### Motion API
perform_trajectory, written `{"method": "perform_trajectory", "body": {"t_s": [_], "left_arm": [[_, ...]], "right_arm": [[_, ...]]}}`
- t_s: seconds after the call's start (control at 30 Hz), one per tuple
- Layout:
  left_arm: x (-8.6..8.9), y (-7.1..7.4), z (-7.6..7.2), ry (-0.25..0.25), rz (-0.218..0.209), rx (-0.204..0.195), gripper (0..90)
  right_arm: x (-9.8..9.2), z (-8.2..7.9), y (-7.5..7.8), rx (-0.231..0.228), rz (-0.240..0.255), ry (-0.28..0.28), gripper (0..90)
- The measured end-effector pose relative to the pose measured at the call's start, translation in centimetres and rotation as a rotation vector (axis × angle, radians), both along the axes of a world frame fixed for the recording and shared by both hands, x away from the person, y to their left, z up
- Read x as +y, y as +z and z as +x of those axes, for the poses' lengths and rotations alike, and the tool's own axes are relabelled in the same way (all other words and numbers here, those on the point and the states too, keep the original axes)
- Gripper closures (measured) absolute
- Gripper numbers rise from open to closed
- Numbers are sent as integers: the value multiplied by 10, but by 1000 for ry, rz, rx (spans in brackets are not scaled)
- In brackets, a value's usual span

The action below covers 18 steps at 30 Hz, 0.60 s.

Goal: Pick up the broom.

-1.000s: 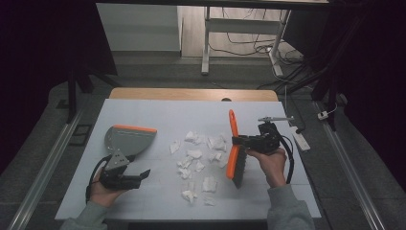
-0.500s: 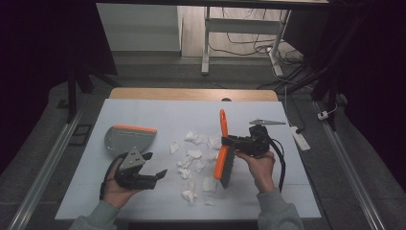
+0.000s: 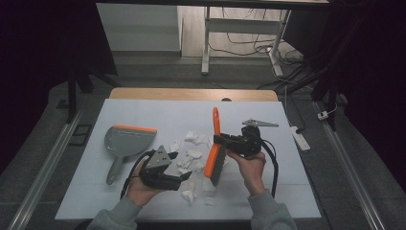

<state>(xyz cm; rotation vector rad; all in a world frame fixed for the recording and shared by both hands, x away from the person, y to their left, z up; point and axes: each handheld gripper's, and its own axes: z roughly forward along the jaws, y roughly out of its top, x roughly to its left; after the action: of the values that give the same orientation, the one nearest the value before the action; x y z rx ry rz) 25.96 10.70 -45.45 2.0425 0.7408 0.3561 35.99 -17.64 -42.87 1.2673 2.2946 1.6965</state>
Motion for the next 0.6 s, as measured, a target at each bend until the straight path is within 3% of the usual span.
{"method": "perform_trajectory", "body": {"t_s": [0.23, 0.4, 0.6], "left_arm": [[-23, -8, -1, -18, -5, 5, 210], [-32, -20, 1, 4, -9, 23, 212], [-44, -28, -2, -12, 0, 22, 246]], "right_arm": [[11, -4, -7, -14, 4, -18, 707], [17, -6, -11, -17, 5, -28, 707], [22, -12, -12, -14, 51, -31, 707]]}}
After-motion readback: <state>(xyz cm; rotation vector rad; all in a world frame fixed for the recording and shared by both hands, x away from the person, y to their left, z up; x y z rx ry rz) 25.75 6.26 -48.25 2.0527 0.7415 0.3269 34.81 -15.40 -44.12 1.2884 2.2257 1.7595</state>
